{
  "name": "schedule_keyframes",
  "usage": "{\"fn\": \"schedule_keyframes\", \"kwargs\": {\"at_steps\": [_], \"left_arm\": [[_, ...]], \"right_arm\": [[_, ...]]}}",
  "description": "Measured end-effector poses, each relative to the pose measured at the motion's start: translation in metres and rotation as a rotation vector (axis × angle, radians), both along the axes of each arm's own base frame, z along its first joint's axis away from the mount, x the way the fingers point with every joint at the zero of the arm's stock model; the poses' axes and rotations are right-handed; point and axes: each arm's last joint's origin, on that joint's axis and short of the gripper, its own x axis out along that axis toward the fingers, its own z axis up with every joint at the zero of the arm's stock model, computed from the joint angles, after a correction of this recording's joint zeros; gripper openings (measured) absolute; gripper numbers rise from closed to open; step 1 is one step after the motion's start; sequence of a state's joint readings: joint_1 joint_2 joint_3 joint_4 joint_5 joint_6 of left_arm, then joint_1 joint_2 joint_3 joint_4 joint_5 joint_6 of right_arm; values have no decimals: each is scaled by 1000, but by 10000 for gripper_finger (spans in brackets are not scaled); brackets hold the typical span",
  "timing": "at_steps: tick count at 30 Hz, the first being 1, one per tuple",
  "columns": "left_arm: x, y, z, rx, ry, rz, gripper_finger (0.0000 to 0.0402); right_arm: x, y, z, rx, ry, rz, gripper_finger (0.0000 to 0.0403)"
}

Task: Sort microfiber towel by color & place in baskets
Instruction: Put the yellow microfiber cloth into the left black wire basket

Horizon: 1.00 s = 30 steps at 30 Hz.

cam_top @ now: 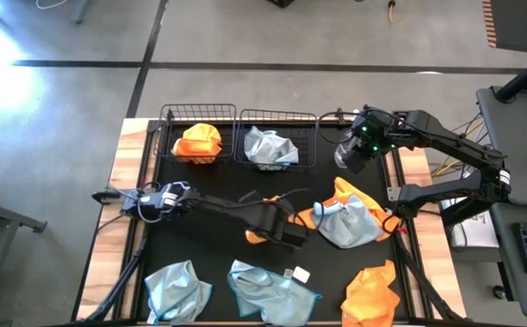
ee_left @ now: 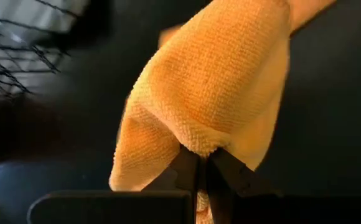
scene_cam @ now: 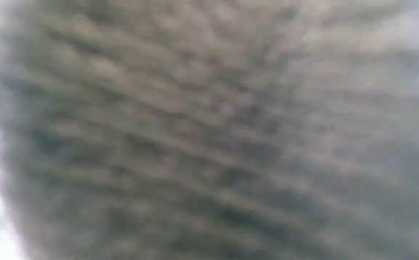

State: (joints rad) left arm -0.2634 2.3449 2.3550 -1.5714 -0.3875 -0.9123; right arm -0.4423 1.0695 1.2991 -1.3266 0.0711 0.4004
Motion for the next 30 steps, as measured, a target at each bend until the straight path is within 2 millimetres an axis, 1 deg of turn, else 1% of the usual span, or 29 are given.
{"fn": "schedule_keyframes", "kwargs": {"at_steps": [10,15,24,30], "left_arm": [[-30,13,72,130,-202,8,0],[-50,21,105,188,-288,2,0],[-82,30,148,222,-374,-45,0],[-101,36,170,253,-419,-66,0]], "right_arm": [[0,0,0,1,-1,-3,125],[0,0,0,5,-5,-18,125],[0,0,0,14,-15,-51,125],[2,-1,1,3,-31,-63,125]]}}
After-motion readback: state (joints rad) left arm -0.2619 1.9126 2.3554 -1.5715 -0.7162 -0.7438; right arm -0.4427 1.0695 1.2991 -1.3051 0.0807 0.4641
